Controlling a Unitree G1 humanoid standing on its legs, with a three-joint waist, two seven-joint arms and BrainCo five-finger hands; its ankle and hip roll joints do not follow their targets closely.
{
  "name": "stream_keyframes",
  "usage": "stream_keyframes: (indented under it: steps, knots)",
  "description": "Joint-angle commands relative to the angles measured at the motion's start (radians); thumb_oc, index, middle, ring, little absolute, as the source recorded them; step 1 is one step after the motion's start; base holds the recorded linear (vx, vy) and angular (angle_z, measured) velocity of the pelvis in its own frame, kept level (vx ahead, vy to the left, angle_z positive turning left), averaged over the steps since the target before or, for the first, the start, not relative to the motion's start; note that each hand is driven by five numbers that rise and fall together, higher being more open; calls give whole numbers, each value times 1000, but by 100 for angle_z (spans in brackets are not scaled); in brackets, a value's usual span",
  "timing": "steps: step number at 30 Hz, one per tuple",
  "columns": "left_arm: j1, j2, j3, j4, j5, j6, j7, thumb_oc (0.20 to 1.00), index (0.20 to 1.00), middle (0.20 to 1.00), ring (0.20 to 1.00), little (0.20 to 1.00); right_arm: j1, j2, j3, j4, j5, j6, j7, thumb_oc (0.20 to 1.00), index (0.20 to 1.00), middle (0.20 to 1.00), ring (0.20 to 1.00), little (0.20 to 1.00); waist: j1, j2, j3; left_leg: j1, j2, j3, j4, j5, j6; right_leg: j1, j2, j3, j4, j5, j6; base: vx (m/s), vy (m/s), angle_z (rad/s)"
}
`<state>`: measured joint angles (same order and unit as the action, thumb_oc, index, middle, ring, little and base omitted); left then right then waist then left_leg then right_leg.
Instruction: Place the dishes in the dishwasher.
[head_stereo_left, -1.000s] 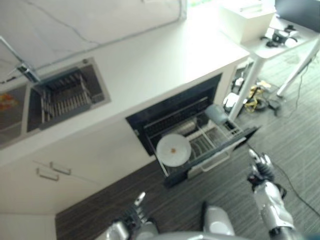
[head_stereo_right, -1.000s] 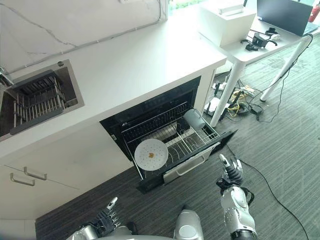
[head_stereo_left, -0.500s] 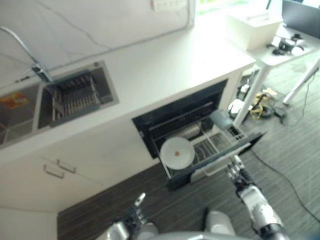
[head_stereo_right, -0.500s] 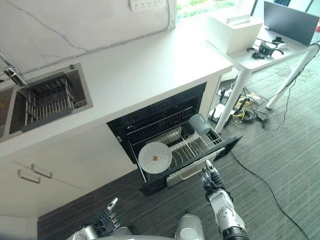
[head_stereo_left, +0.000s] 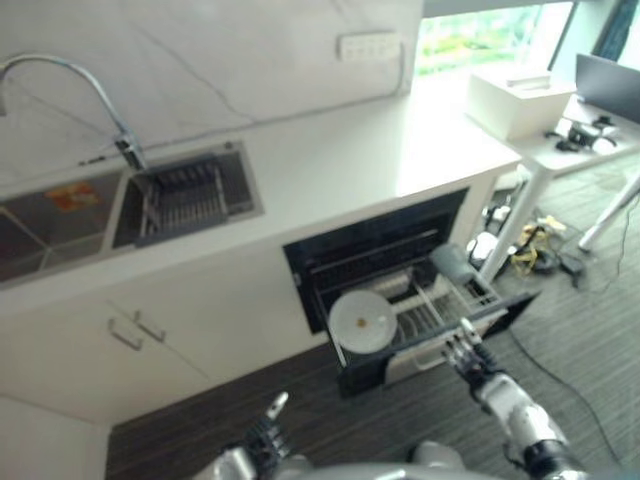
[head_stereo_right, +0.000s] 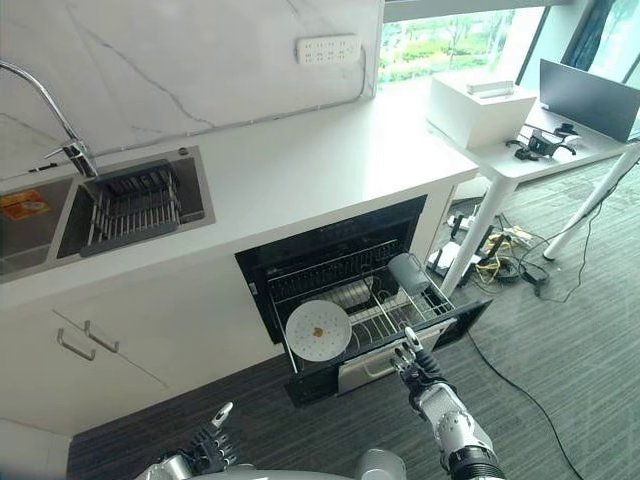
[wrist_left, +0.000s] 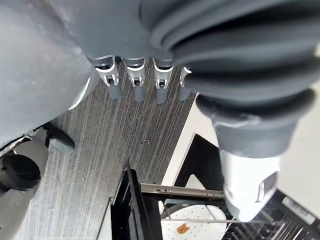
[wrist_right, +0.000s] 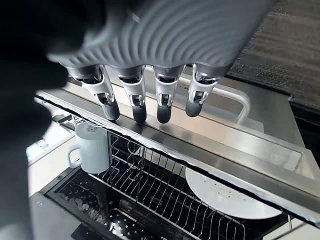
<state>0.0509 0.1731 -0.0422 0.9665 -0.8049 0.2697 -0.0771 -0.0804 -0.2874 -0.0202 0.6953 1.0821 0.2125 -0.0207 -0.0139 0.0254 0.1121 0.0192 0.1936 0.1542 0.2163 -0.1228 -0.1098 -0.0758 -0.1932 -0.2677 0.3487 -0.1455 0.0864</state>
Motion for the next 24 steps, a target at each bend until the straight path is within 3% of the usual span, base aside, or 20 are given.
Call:
stream_keyframes:
  steps: [1,7,9,12,19,24]
  knots:
    - [6,16,-69,30,32,32,26,1000,1000,1000,1000,1000,-140,24,-33,1,26,19,29,1000,1000,1000,1000,1000,34,-3,31,-31,-3,17,84,-95,17,58,-48,25,-49,-38,70,235,-50,19]
    - [-1,15,-87,36,43,60,47,1000,1000,1000,1000,1000,-186,-6,-44,22,-16,48,14,1000,1000,1000,1000,1000,49,33,64,-34,-26,-7,84,-76,18,68,-87,12,-49,-7,91,169,27,11]
    - [-132,14,-147,-14,-44,92,65,1000,1000,1000,1000,1000,-402,-102,2,-23,47,16,-58,1000,1000,1000,1000,1000,51,100,175,-172,-80,-42,84,-45,20,-54,-127,45,-49,16,99,-699,290,11]
    - [-227,21,-185,-12,-110,76,15,1000,1000,1000,1000,1000,-731,-268,9,20,52,40,-65,1000,1000,1000,1000,1000,51,179,304,-328,-135,-51,84,7,25,-211,-149,96,-49,57,98,-628,327,15]
    - [-189,-2,-210,-35,-116,60,-38,1000,1000,1000,1000,1000,-1013,-409,77,83,-124,50,-81,1000,1000,1000,1000,1000,81,271,347,-381,-167,-49,84,16,22,-267,-206,91,-49,72,113,15,251,21]
    - [-133,22,-231,-77,-83,61,-89,1000,1000,1000,1000,1000,-1204,-486,162,126,-155,51,-88,1000,1000,1000,1000,1000,138,287,327,-389,-180,-54,84,17,17,-257,-242,48,-49,80,118,67,90,36]
